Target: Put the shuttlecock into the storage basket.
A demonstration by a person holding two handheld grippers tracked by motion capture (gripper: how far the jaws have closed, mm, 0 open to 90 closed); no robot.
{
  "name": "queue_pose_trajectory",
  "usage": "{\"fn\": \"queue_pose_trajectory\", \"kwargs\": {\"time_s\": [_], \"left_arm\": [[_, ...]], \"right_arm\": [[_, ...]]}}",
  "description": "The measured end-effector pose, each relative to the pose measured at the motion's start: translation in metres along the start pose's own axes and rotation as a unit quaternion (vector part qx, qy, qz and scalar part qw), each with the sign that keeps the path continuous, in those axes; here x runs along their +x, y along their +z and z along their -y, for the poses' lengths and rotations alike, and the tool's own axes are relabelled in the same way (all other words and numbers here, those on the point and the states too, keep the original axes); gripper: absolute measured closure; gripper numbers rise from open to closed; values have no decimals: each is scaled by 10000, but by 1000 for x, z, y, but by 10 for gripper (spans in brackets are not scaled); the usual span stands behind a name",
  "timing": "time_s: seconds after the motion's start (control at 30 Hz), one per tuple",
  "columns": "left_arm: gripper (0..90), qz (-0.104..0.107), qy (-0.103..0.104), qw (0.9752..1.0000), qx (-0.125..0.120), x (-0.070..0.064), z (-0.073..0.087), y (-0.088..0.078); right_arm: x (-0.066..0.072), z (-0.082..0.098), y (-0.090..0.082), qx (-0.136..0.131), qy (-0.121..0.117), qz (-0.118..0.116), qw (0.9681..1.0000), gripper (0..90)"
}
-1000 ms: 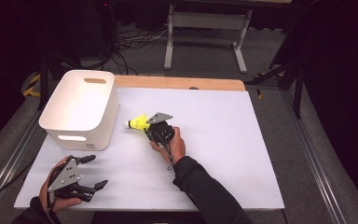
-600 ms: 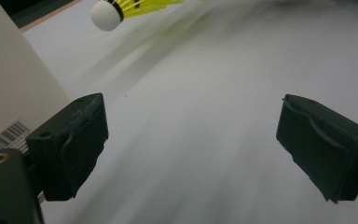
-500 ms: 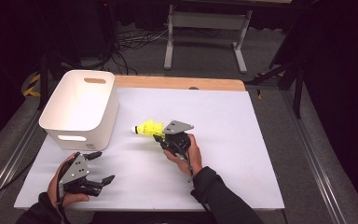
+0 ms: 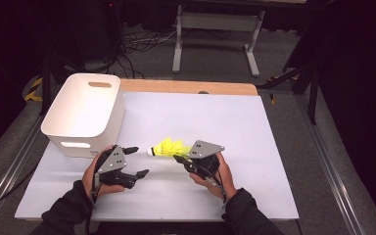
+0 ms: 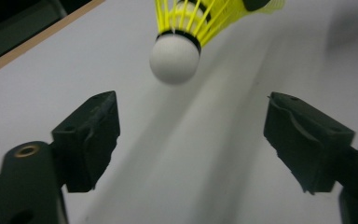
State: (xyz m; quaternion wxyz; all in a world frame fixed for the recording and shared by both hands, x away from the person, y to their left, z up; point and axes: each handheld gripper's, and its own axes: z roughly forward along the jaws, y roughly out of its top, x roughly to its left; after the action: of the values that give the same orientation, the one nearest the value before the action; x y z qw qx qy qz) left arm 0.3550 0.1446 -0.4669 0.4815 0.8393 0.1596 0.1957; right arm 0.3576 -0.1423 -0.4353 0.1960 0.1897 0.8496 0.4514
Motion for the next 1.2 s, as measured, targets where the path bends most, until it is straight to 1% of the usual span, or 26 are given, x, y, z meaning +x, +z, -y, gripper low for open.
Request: {"fn": "queue_pose_trajectory", "kwargs": {"time_s": [0.07,0.1,0.13,0.17,0.2,0.3,0.33,0.37,0.4,0.43,0.47,0.5,0.57,0.6,0.63,0.7,0.77,0.83,0.87,0.9,0.97,1.03,1.1,1.13,1.17,1.2], "left_arm": [[249,-21,16,10000,43,1,-3,3],[249,55,-6,10000,38,1,-6,7],[277,36,15,10000,58,1,-8,11],[277,14,21,9999,144,2,-11,15],[294,113,34,9998,182,3,-13,19],[317,127,57,9995,266,3,-15,24],[317,233,3,9993,283,4,-15,27],[348,279,-20,9990,341,3,-15,30],[364,262,25,9989,397,3,-15,32],[371,313,52,9984,461,4,-15,34],[404,370,40,9980,505,4,-15,36],[427,363,39,9977,569,3,-15,38],[444,455,25,9970,633,3,-15,42],[478,465,55,9966,682,3,-15,43],[472,457,102,9962,733,2,-16,45],[489,522,84,9956,767,2,-17,48],[507,497,180,9950,842,0,-19,51],[504,496,150,9954,810,0,-20,54],[504,499,127,9954,807,1,-20,55],[505,507,104,9956,783,2,-20,56],[505,477,49,9965,691,3,-20,57],[505,468,55,9969,638,3,-20,58],[496,417,-34,9979,485,3,-19,57],[484,417,-34,9979,485,3,-19,57],[484,360,-122,9987,345,3,-19,56],[479,290,-159,9991,256,3,-19,55]], "right_arm": [[0,0,-3,75,-116,7,9999,862],[0,0,-3,75,-116,7,9999,862],[1,-1,-5,151,-225,4,9996,861],[3,-2,-6,221,-339,36,9992,860],[4,-2,-5,259,-394,27,9989,860],[6,-3,-4,321,-496,25,9983,859],[8,-4,-3,399,-580,11,9975,859],[10,-4,-1,447,-643,-31,9969,859],[12,-4,1,477,-682,-62,9965,859],[13,-4,2,503,-695,-94,9963,857],[15,-5,4,552,-759,-94,9955,857],[16,-5,5,588,-840,-59,9947,856],[19,-7,6,612,-922,-38,9939,856],[20,-8,6,621,-982,-45,9932,856],[21,-9,7,649,-982,-60,9930,856],[23,-12,8,767,-1136,-53,9906,851],[25,-14,9,843,-1270,-21,9883,850],[26,-18,9,943,-1353,-53,9863,833],[27,-22,9,1041,-1444,-66,9840,828],[26,-25,9,1066,-1481,-64,9832,824],[25,-29,8,1070,-1423,-134,9839,808],[22,-35,8,1069,-1396,-204,9842,788],[20,-39,8,985,-1272,-341,9864,777],[20,-42,9,970,-1256,-369,9866,776],[20,-42,9,970,-1256,-369,9866,776],[20,-45,10,896,-1181,-411,9881,770]]}}
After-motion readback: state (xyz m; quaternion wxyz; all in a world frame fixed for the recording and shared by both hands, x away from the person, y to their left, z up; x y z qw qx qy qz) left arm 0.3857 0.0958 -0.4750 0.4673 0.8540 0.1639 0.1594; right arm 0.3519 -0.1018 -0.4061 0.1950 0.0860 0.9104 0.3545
